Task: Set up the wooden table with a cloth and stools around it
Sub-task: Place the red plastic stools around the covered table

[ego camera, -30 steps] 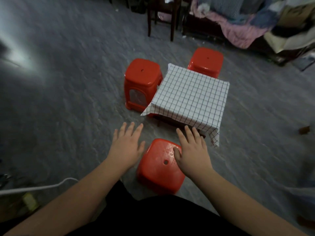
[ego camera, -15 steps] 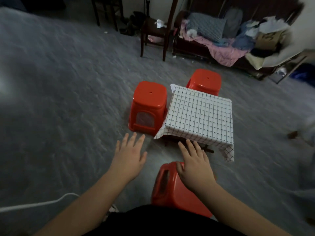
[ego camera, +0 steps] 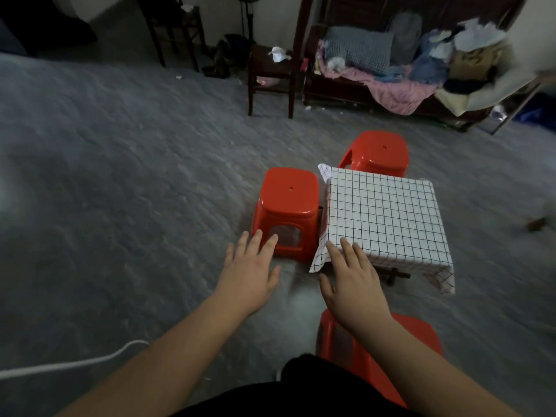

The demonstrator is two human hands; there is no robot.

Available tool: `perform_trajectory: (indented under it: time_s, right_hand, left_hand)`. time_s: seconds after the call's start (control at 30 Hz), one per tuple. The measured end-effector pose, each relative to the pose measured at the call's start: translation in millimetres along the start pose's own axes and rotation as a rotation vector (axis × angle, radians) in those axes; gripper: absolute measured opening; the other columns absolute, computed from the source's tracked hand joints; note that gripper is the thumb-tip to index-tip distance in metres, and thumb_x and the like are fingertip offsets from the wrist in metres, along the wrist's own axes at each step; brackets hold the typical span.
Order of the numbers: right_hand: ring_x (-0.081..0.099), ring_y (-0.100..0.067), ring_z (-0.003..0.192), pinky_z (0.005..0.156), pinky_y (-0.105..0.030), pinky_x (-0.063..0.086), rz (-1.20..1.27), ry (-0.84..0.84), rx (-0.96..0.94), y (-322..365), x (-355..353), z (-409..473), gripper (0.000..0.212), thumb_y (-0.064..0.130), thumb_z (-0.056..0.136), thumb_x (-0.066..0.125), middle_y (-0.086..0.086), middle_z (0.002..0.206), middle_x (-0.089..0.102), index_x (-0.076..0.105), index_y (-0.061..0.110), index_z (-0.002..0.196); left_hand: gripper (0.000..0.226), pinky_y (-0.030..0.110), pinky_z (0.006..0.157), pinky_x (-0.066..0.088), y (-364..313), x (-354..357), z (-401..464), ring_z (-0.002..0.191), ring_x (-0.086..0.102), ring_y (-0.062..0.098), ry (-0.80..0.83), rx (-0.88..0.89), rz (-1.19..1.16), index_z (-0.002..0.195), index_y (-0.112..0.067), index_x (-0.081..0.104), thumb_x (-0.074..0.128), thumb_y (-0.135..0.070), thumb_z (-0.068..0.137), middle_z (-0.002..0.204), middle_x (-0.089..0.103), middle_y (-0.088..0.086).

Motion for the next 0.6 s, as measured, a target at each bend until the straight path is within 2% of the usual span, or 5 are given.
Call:
perform_trajectory:
  time_s: [0.17,0.37,0.6]
  right_hand:
    - [0.007,-0.025,0.153,0.122,-0.046,0.019,0.064,-0.016,0.046,-8,14,64,0.069,0.048,0.095,0.044,-0.004,0.166,0.017,0.019,0.031,0.157]
    - [0.008,-0.026,0.153,0.122,-0.046,0.020,0.111,0.025,0.065,-19,38,197,0.071,0.049,0.095,0.046,-0.005,0.165,0.016,0.018,0.030,0.157]
    - [0.027,-0.034,0.147,0.115,-0.050,0.031,0.102,0.036,0.083,-32,20,346,0.072,0.048,0.087,0.046,-0.012,0.159,0.032,0.035,0.022,0.153]
  left_hand:
    - [0.066,0.051,0.120,0.015,14,-11,79,0.151,0.008,0.029,0.004,0.065,0.042,0.156,-0.031,0.013,0.037,-0.049,0.097,0.164,0.016,0.005]
    - [0.068,0.052,0.117,0.022,40,-21,226,0.148,0.018,0.033,0.006,0.081,0.103,0.154,-0.028,0.022,0.038,-0.048,0.091,0.160,0.027,0.009]
    - [0.067,0.053,0.117,0.021,47,-31,378,0.149,0.013,0.032,0.121,0.116,0.143,0.155,-0.030,0.016,0.036,-0.049,0.093,0.162,0.020,0.007]
Point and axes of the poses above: each hand's wrist, its own z-axis towards the middle knuckle, its own x-axis out of the palm, y = z × x, the point moved 6 cm from there along z, towards the middle knuckle
